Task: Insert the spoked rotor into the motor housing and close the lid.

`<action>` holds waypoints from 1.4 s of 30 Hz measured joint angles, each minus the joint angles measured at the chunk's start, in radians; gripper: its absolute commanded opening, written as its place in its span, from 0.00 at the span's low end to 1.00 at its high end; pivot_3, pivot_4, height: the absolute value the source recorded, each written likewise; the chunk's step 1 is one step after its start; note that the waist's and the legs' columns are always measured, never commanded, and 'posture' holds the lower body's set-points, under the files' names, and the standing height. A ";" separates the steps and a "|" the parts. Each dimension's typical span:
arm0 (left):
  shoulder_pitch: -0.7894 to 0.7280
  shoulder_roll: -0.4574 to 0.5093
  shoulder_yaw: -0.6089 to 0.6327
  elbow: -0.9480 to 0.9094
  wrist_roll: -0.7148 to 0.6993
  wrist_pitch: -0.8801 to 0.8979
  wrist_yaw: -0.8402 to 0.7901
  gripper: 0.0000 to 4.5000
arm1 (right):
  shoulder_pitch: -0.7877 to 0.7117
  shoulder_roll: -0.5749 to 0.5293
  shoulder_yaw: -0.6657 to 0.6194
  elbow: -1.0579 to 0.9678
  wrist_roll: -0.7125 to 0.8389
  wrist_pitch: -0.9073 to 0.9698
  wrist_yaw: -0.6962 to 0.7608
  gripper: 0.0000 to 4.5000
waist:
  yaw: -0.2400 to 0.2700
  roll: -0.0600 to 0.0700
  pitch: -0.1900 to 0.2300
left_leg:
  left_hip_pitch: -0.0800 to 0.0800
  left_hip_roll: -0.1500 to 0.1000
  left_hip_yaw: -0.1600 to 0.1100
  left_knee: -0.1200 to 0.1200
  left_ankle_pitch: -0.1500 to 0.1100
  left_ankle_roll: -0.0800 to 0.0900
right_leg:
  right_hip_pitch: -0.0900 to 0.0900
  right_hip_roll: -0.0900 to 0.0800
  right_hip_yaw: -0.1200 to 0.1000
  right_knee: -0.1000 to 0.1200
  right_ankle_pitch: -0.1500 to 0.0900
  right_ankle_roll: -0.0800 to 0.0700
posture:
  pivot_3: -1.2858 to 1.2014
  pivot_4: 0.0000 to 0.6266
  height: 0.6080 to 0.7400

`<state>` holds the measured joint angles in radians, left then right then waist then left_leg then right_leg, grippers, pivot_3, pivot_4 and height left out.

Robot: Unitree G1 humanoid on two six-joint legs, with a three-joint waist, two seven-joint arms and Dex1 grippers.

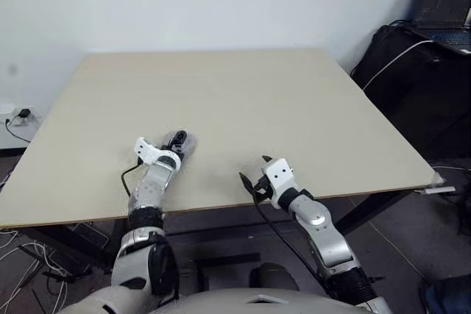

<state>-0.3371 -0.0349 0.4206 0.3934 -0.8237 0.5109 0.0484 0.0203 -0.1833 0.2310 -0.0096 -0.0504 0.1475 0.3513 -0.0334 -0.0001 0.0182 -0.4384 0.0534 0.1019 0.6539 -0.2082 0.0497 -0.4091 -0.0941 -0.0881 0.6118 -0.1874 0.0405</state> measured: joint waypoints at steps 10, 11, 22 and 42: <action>0.396 0.136 -0.318 -0.457 0.278 0.063 -0.013 0.99 | -0.002 0.059 -0.039 0.001 0.068 0.119 -0.003 1.00 | -0.007 0.009 -0.012 | 0.009 0.008 0.007 -0.006 -0.001 -0.002 | -0.001 -0.002 0.003 0.002 0.001 -0.002 | 0.52 0.00 1.00; 0.432 0.150 -0.357 -0.471 0.342 0.008 -0.024 0.99 | -0.002 0.068 -0.058 0.002 0.074 0.116 -0.020 1.00 | -0.006 0.010 -0.013 | 0.009 0.008 0.008 -0.007 -0.001 -0.003 | -0.002 -0.002 0.003 0.002 0.001 -0.002 | 0.52 0.00 1.00; 0.558 0.101 -0.477 -0.438 0.804 -0.552 0.093 0.99 | 0.046 0.122 -0.164 0.149 0.007 -0.222 -0.264 1.00 | 0.023 0.016 -0.010 | 0.002 0.009 0.011 -0.011 -0.001 -0.004 | -0.010 -0.003 0.003 -0.001 0.001 -0.002 | 0.52 0.00 1.00; 0.593 0.029 -0.481 -0.354 0.842 -0.798 0.023 0.99 | 0.030 0.138 -0.212 0.293 0.099 -0.387 -0.217 1.00 | 0.022 0.016 -0.010 | -0.004 0.009 0.011 -0.008 -0.001 -0.004 | -0.017 -0.002 0.003 0.001 0.001 -0.002 | 0.52 0.00 1.00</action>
<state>0.2558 -0.0056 -0.0607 0.0391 0.0179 -0.2875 0.0716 0.0501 -0.0458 0.0192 0.2833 0.0486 -0.2400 0.1346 -0.0119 0.0160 0.0084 -0.4423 0.0624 0.1128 0.6463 -0.2094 0.0461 -0.4257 -0.0965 -0.0847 0.6125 -0.1862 0.0382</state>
